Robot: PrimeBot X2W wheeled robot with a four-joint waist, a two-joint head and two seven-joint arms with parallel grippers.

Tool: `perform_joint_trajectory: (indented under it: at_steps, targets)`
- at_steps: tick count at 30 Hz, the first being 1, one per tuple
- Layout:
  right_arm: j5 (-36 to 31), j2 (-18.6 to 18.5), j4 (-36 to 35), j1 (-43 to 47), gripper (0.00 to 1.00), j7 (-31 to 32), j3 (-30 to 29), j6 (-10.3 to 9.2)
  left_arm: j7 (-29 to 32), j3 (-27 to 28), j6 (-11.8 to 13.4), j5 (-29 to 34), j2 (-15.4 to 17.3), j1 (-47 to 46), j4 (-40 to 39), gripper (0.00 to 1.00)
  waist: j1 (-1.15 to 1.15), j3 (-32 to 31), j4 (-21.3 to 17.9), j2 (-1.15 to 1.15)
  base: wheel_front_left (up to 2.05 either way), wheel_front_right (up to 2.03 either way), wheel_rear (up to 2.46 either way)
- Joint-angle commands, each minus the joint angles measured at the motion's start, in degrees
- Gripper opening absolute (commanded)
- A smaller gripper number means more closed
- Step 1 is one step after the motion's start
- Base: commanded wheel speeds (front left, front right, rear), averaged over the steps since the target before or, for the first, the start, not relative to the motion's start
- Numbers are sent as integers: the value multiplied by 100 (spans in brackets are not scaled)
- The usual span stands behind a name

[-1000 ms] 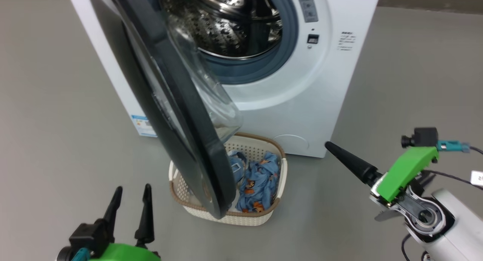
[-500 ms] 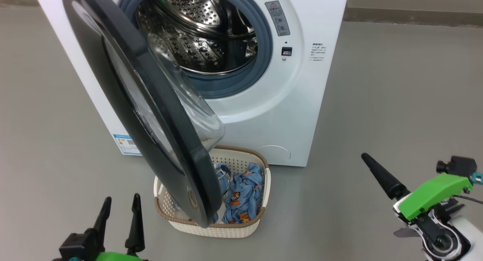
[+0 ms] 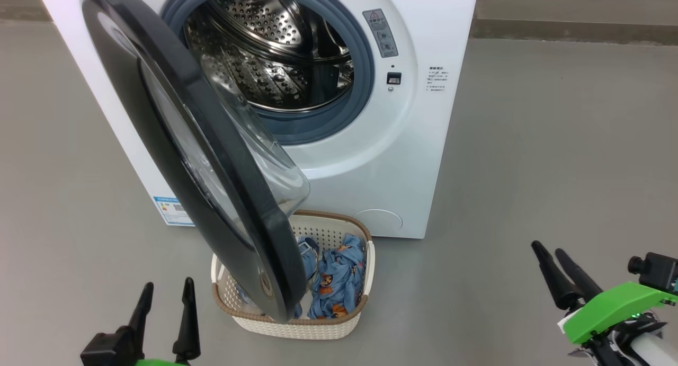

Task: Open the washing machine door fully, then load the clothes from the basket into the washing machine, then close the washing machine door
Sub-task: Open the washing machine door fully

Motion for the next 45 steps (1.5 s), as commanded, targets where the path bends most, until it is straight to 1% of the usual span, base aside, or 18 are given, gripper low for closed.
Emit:
perform_joint_trajectory:
  at_steps: [1,2,3,6,9,13,17,22,28,45]
  targets:
    - [-323,-125,-26,66,100,-83,-160,34,-37,190,-8,63,83,-63,-118,100,0,-1,-8,0,0,0,0]
    - [-516,-76,-2,98,100,-85,-341,34,-37,194,-8,64,83,-60,-120,100,0,0,-14,0,0,0,0]
    - [-516,-76,-2,98,100,-85,-341,34,-37,194,-8,64,83,-60,-120,100,0,0,-14,0,0,0,0]
    - [-1046,115,-40,272,100,-87,-871,34,-37,193,-8,70,83,-57,-119,100,0,6,-24,0,0,0,0]
    - [-1594,277,-145,447,100,-88,-1278,34,-37,197,-8,73,83,-58,-119,100,0,9,-37,0,0,0,0]
    - [-2418,432,-307,646,100,-89,-1654,34,-37,194,-8,73,83,-55,-120,100,0,4,-43,0,0,0,0]
    - [-2910,612,-429,834,100,-89,-1932,34,-37,180,-8,79,83,-67,-118,100,0,-3,-25,0,0,0,0]
    - [-3194,719,-560,954,100,-89,-2095,34,-37,179,-8,86,83,-69,-163,100,0,-5,-14,0,0,0,0]
    - [-3507,745,-661,1023,100,-89,-2179,34,-37,186,-8,115,83,-66,-186,100,0,-4,-20,0,0,0,0]
    - [-3929,834,-753,1168,100,-89,-2278,34,-37,196,-9,67,83,-81,-161,100,0,69,-31,0,0,0,0]
